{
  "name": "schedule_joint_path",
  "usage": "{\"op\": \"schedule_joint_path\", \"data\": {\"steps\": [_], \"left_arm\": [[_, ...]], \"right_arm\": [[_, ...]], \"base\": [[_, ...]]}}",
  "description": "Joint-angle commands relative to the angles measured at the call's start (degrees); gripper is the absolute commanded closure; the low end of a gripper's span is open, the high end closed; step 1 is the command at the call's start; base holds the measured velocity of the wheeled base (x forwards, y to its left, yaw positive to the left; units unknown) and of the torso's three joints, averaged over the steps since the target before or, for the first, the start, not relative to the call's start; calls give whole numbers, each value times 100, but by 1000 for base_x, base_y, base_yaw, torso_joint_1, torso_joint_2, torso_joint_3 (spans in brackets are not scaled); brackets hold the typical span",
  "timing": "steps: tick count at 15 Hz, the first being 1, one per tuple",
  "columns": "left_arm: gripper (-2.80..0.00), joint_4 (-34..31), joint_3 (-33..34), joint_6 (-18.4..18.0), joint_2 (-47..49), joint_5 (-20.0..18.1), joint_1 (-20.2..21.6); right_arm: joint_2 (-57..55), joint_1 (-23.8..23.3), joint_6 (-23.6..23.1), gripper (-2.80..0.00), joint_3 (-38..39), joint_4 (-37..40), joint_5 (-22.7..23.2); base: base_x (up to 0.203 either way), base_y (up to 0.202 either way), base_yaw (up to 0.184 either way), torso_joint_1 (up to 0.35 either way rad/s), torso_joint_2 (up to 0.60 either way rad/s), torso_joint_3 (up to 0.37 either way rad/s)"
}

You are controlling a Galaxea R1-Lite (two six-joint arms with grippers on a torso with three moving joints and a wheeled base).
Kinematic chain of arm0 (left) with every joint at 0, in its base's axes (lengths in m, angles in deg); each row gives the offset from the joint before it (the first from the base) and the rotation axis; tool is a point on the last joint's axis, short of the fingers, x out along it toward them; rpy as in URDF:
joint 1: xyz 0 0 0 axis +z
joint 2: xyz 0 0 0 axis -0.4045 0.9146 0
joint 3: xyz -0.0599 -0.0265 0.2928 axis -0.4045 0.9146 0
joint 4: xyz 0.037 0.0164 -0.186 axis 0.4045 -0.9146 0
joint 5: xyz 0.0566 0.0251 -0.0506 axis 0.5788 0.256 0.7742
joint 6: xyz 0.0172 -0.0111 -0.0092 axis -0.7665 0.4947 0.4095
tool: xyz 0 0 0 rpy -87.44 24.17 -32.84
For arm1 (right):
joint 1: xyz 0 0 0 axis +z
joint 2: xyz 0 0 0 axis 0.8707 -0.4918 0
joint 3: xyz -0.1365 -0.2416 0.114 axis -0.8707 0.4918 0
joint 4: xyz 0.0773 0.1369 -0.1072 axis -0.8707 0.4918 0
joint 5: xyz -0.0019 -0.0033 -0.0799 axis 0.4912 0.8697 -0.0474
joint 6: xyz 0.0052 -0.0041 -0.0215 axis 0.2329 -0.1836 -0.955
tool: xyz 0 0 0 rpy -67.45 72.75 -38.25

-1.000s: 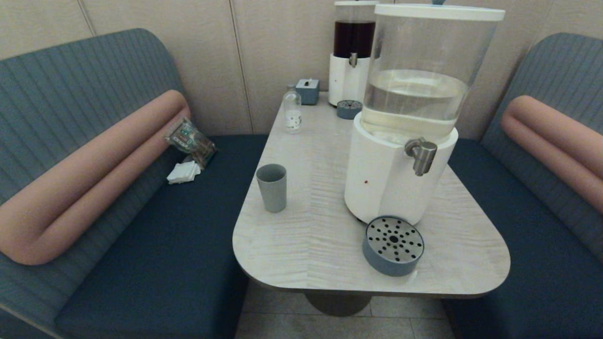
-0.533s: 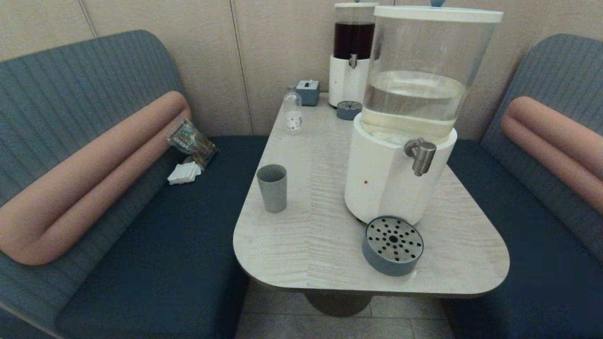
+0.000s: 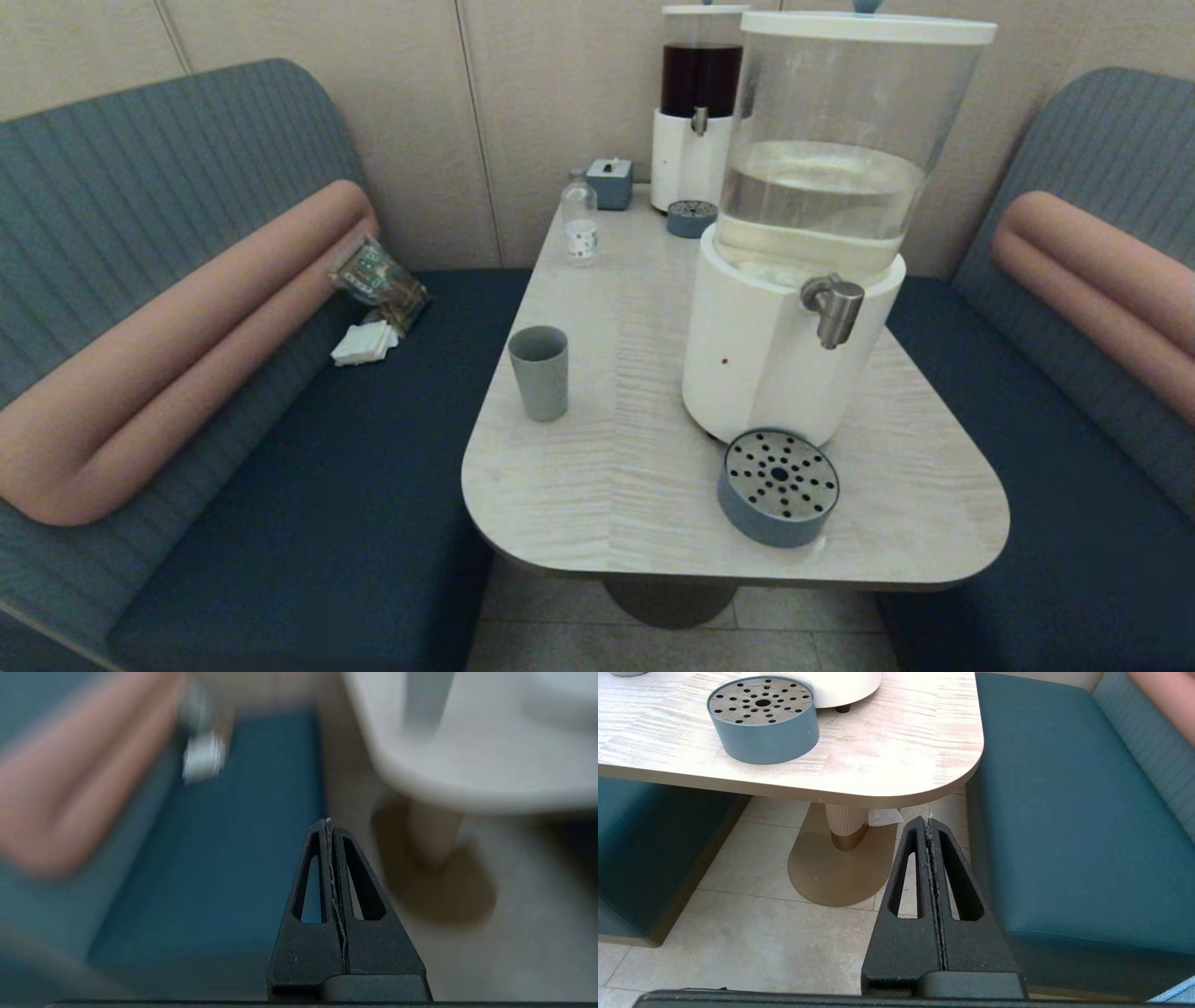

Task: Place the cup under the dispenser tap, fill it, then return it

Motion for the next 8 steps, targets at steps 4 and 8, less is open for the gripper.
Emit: {"op": "schedule_joint_path", "data": {"steps": [4, 8], "left_arm": [[0, -70, 11, 26, 2, 18, 0], [0, -71, 11, 26, 2, 18, 0]], "right_arm": [[-6, 1, -7, 0, -2, 5, 2], [-6, 1, -7, 0, -4, 0, 2]], "base": [[0, 0, 0, 0, 0, 0], [0, 0, 0, 0, 0, 0]]}}
